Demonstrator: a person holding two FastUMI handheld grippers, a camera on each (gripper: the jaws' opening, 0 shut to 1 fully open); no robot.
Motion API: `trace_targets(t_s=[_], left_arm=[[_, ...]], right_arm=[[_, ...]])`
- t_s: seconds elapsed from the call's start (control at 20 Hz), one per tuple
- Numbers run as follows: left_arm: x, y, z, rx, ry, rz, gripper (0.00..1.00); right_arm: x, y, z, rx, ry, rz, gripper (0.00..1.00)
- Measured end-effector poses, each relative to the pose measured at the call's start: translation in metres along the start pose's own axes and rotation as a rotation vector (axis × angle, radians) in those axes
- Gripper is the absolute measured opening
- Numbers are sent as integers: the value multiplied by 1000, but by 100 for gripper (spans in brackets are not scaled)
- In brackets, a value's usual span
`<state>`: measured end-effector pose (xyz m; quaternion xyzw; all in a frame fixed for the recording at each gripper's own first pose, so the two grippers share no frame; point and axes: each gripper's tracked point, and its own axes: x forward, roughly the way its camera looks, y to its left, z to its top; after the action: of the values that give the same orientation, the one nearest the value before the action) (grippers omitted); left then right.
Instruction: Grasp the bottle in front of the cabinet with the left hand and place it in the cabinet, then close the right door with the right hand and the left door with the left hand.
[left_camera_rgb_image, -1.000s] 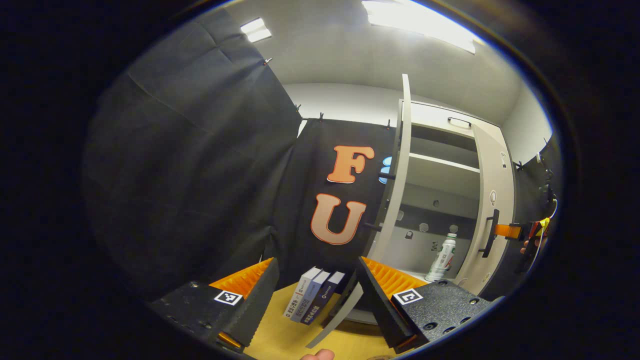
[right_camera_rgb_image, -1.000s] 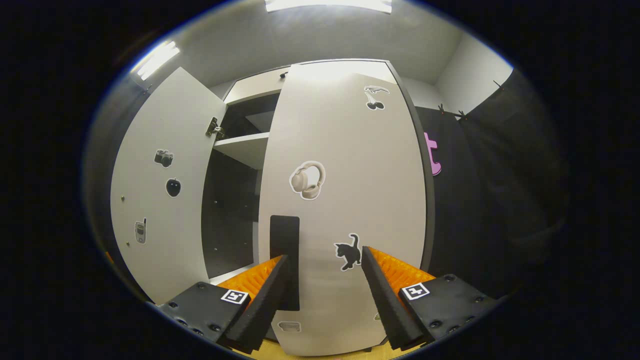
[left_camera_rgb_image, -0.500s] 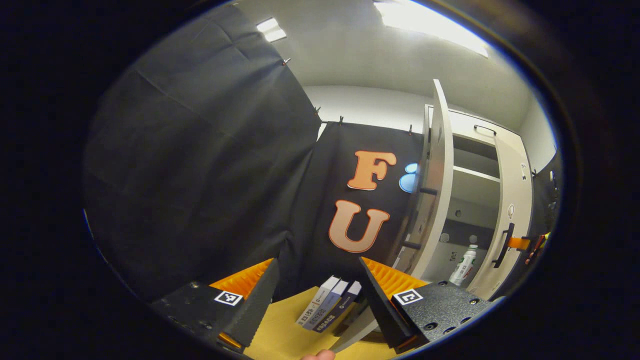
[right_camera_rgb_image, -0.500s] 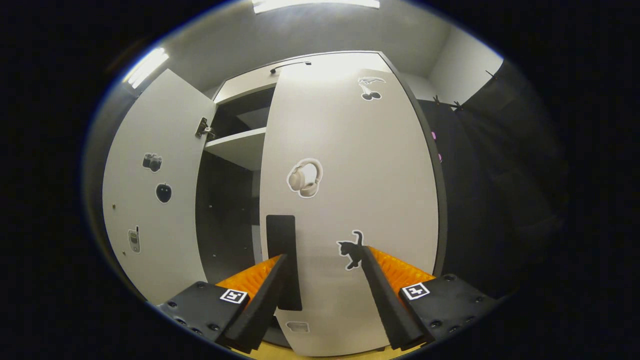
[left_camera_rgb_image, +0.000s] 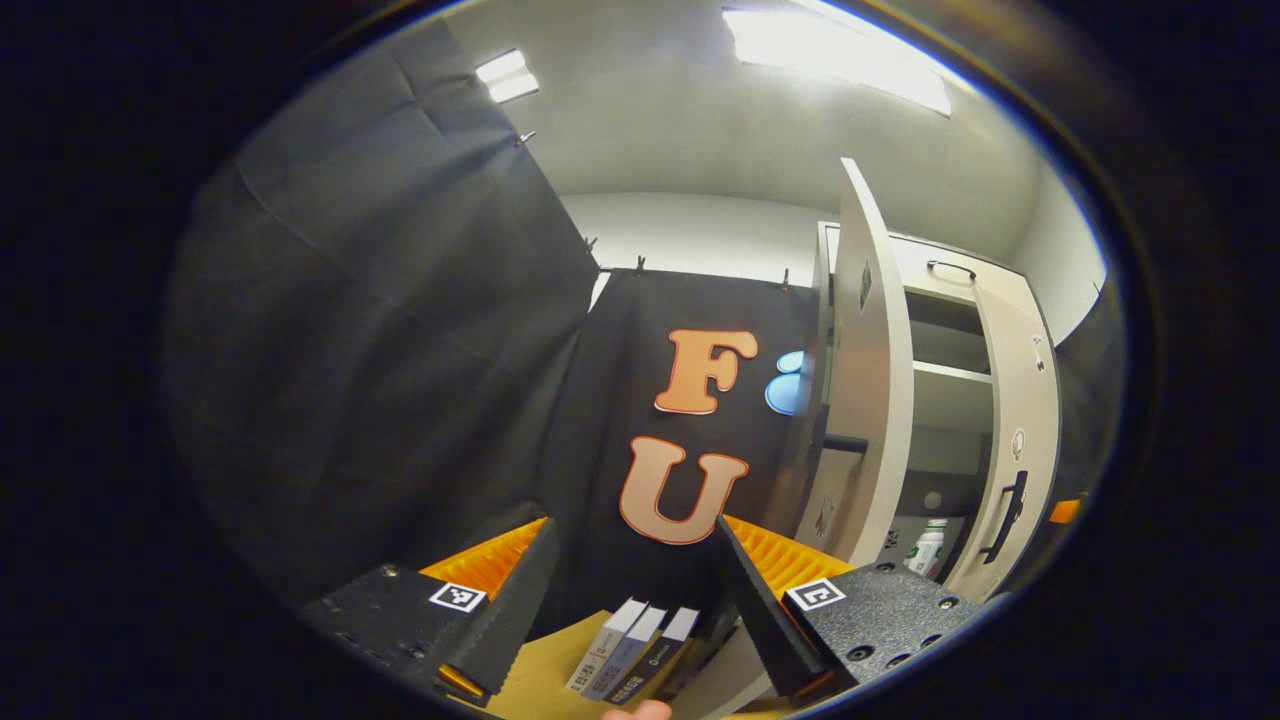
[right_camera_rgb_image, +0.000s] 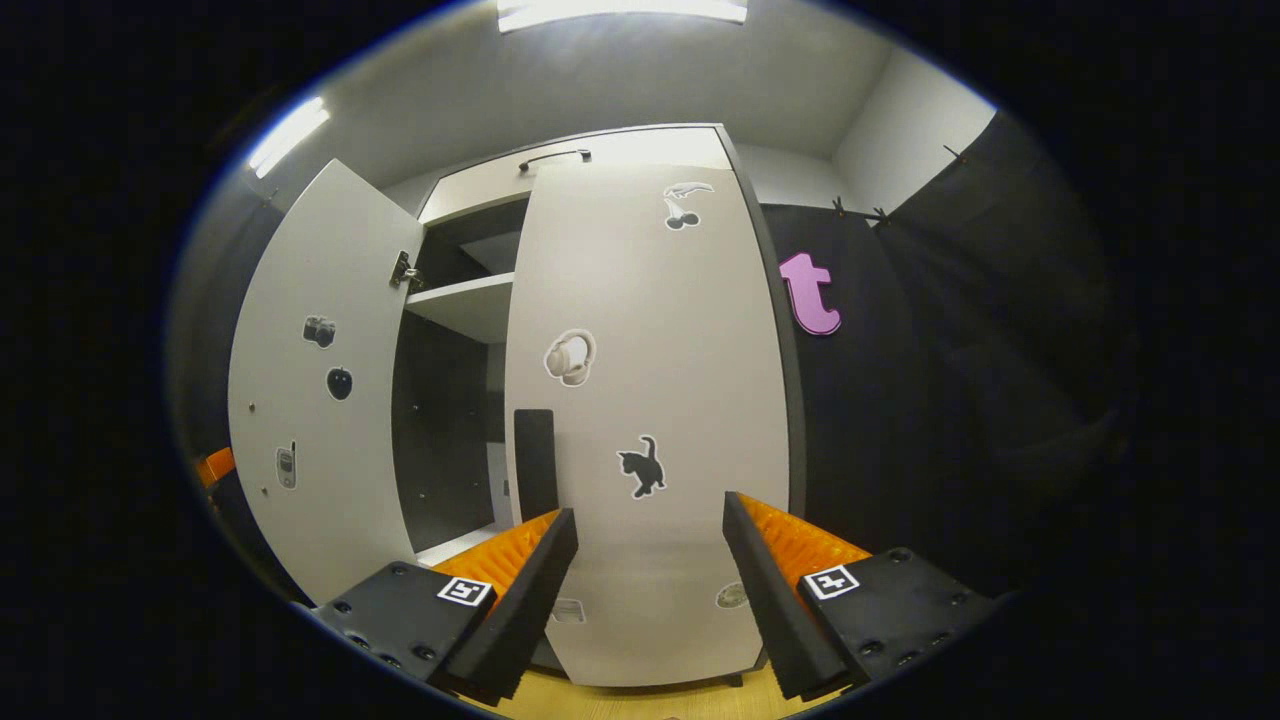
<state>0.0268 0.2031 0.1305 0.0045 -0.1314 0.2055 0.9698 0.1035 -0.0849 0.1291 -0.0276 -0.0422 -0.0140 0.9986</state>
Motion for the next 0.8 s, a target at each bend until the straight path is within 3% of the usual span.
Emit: trace_targets(t_s=[0.1,0.35,0.45,0.55,0.6,0.75,0.8], left_arm=[[2,-8,3,1,-18,-15,91],[5,-20,8,45,-33,-37,94],[6,-22,10,69,-48,-18,91],[3,-27,11,89,-56,-17,94],[3,-30,11,90,-57,-32,96],[0,-39,7,43,-39,-63,87],[-2,-42,5,21,-31,-68,92]], right_arm=[[-11,-10,-8,5,4,-9,97],[-30,-37,-32,13,26,-61,98],[-37,-46,-38,12,32,-85,98],[-44,-52,-43,20,40,-99,98],[-47,-53,-45,30,44,-102,97],[-53,-57,-50,52,57,-104,97],[-55,-59,-50,54,58,-106,97]])
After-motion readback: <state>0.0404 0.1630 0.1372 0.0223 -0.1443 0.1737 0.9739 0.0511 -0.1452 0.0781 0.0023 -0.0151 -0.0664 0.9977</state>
